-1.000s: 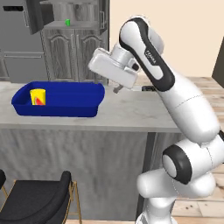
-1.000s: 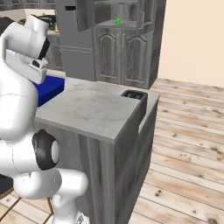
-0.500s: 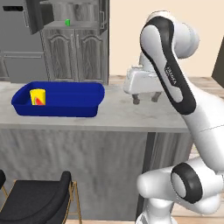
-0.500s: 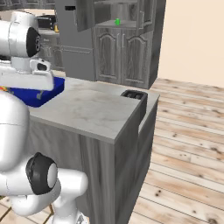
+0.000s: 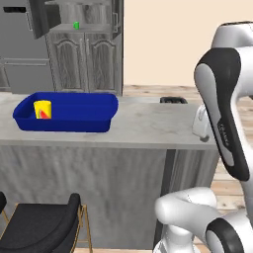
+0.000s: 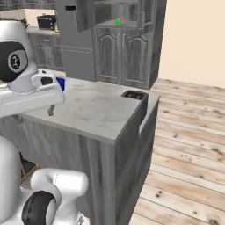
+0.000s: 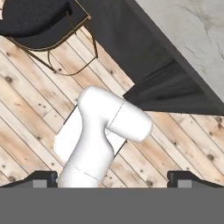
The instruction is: There is a tray on the dining counter. Grab the cup, mug, and pitcher and place them on the tray. The pitcher may be placed next to the tray if it cannot fit the tray.
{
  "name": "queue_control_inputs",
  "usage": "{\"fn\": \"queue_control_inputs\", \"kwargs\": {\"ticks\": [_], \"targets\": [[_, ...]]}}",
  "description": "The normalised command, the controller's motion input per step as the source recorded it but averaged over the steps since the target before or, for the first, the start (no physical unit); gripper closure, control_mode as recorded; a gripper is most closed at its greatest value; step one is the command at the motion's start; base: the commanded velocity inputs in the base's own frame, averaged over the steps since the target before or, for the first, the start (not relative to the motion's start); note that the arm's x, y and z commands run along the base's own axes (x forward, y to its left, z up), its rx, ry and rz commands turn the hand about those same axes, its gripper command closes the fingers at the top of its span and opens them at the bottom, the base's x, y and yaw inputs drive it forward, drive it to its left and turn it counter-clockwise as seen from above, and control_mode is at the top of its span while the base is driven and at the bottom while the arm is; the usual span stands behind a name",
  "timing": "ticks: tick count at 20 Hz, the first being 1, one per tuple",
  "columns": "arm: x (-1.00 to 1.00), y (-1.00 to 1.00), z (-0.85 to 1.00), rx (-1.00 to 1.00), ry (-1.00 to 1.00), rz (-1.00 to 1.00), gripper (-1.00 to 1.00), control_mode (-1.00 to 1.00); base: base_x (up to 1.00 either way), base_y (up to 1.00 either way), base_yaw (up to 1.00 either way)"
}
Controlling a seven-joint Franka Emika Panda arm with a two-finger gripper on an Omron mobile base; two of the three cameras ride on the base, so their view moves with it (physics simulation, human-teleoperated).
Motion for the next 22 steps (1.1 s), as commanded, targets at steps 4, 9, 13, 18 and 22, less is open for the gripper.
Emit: {"fn": "queue_control_inputs", "kwargs": {"ticks": [4, 9, 13, 18, 22], "targets": [[-0.05, -0.39, -0.3, 0.04, -0.04, -0.04, -1.0, -1.0, 0.0, 0.0, 0.0], [0.0, -0.05, -0.01, 0.06, 0.0, -0.2, -1.0, -1.0, 0.0, 0.0, 0.0], [0.0, 0.0, 0.0, 0.01, 0.01, -0.36, -1.0, -1.0, 0.0, 0.0, 0.0], [0.0, 0.0, -0.05, 0.0, 0.0, -0.38, -1.0, -1.0, 0.0, 0.0, 0.0], [0.0, 0.0, -0.16, 0.01, 0.0, -0.33, -1.0, -1.0, 0.0, 0.0, 0.0]]}}
